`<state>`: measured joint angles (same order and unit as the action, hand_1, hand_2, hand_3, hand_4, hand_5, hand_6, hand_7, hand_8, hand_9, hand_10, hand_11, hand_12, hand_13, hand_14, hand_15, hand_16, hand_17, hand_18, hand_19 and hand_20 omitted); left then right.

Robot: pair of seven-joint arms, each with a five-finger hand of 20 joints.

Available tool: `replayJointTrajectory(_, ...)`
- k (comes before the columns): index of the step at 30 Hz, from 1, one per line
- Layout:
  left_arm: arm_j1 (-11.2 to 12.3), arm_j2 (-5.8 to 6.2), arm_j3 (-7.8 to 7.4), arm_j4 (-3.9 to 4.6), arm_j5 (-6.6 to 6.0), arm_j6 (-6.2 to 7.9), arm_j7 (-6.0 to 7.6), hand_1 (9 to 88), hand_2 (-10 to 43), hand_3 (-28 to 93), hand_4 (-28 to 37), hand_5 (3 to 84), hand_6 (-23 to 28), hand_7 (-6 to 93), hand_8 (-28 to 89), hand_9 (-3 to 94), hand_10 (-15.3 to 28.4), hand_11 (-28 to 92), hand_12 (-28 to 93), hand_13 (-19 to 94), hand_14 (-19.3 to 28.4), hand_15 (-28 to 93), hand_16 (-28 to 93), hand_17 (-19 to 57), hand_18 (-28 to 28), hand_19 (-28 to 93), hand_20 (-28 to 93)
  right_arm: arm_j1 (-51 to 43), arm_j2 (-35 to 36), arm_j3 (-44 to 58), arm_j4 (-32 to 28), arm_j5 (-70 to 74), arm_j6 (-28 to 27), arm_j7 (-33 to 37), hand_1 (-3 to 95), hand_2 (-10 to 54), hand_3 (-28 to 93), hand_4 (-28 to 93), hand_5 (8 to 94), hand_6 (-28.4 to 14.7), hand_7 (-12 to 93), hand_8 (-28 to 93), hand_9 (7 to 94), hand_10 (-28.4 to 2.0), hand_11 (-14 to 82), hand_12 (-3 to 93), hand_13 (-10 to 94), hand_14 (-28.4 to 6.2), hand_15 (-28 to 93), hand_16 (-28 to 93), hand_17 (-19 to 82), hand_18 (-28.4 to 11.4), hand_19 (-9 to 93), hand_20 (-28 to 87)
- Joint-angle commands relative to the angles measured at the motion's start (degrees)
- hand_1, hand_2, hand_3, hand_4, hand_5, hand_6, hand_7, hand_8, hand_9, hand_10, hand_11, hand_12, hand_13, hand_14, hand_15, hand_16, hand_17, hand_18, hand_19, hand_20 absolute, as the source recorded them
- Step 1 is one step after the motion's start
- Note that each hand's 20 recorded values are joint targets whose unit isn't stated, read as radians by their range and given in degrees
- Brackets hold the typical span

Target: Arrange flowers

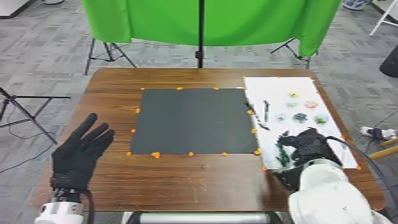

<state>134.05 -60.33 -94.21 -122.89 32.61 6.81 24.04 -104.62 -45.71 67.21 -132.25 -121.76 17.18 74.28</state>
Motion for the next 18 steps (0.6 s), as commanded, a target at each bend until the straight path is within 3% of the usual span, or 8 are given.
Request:
replayJointTrajectory(1, 0.6, -0.09, -0.02, 0.23, -0.23, 0.08, -0.03, 22.5, 4.0, 82, -26.1, 39.2, 6.1, 10.4, -10, 35.5, 19.0, 20, 9, 24, 26.6, 42, -8, -10.9, 25.6, 52, 5, -1.2, 0.5, -0.5, 1.3, -14.8, -2.6, -1.3, 34.8, -6.2, 72, -21, 63.1, -8.1, 15, -12, 72.1, -18.7, 38.9, 15.9, 71, -14.3, 66, 11, 43, -25.0, 93, 5)
replayJointTrajectory(4, 0.8, 1.22, 0.54, 0.23, -1.17, 0.72, 1.2, 22.4, 4.0, 82, -25.9, 39.2, 6.1, 10.4, -10, 35.5, 19.0, 20, 9, 24, 26.6, 42, -8, -10.9, 25.6, 51, 5, -0.3, 0.3, -1.7, 2.8, -14.5, -4.9, -1.7, 35.0, -6.3, 72, -21, 63.4, -8.2, 15, -12, 72.2, -18.7, 38.9, 16.1, 72, -14.1, 66, 11, 43, -25.0, 93, 6)
replayJointTrajectory(7, 0.6, 1.48, 0.7, 0.24, -1.32, 0.91, 1.51, 22.4, 3.9, 82, -26.0, 39.2, 6.1, 10.4, -10, 35.5, 19.0, 20, 9, 24, 26.6, 42, -8, -10.8, 25.6, 51, 5, 1.7, -0.1, -3.4, 4.3, -13.3, -7.7, -2.2, 35.3, -6.4, 72, -21, 63.7, -8.3, 15, -12, 72.3, -18.8, 38.9, 16.1, 72, -14.0, 66, 11, 43, -25.0, 93, 7)
replayJointTrajectory(8, 0.4, 1.03, 0.41, 0.28, -0.96, 0.54, 0.75, 22.4, 3.9, 82, -25.9, 39.2, 6.1, 10.4, -10, 35.5, 19.0, 20, 9, 24, 26.7, 42, -8, -10.8, 25.5, 51, 5, 2.2, 0.0, -4.2, 4.8, -13.4, -8.0, -2.3, 35.4, -6.5, 72, -21, 63.8, -8.3, 15, -12, 72.3, -18.8, 38.9, 16.2, 72, -14.0, 66, 11, 43, -25.0, 93, 7)
replayJointTrajectory(13, 0.9, 1.34, 0.24, 0.12, -1.03, 0.75, 0.87, 22.4, 3.9, 82, -26.0, 39.2, 6.1, 10.4, -10, 35.5, 19.0, 20, 9, 24, 26.7, 42, -8, -10.8, 25.6, 51, 5, 5.3, 0.5, -8.0, 7.7, -12.4, -10.7, -3.0, 35.3, -7.1, 71, -21, 64.2, -8.2, 15, -12, 72.3, -18.9, 38.9, 16.3, 72, -13.9, 66, 11, 43, -25.1, 93, 7)
replayJointTrajectory(16, 0.9, 0.75, -0.21, 0.01, -0.71, 0.51, 0.36, 22.4, 3.9, 82, -26.0, 39.2, 6.1, 10.5, -10, 35.5, 19.0, 20, 9, 24, 26.7, 42, -8, -10.9, 25.6, 51, 5, 7.4, 0.3, -10.1, 10.0, -12.1, -14.5, -3.0, 35.3, -7.3, 71, -21, 64.2, -8.2, 15, -12, 72.2, -18.9, 38.9, 16.4, 72, -13.9, 66, 11, 43, -25.1, 93, 7)
replayJointTrajectory(18, 1.0, 0.96, -0.29, -0.05, -0.81, 0.69, 0.37, 22.4, 3.9, 82, -25.9, 39.2, 6.2, 10.5, -10, 35.5, 19.0, 20, 9, 24, 26.7, 42, -8, -10.9, 25.6, 51, 5, 8.6, 0.3, -11.5, 11.0, -11.7, -17.1, -2.8, 35.3, -7.6, 71, -21, 64.3, -8.3, 15, -12, 72.1, -18.9, 38.9, 16.5, 72, -13.8, 66, 11, 43, -25.1, 93, 8)
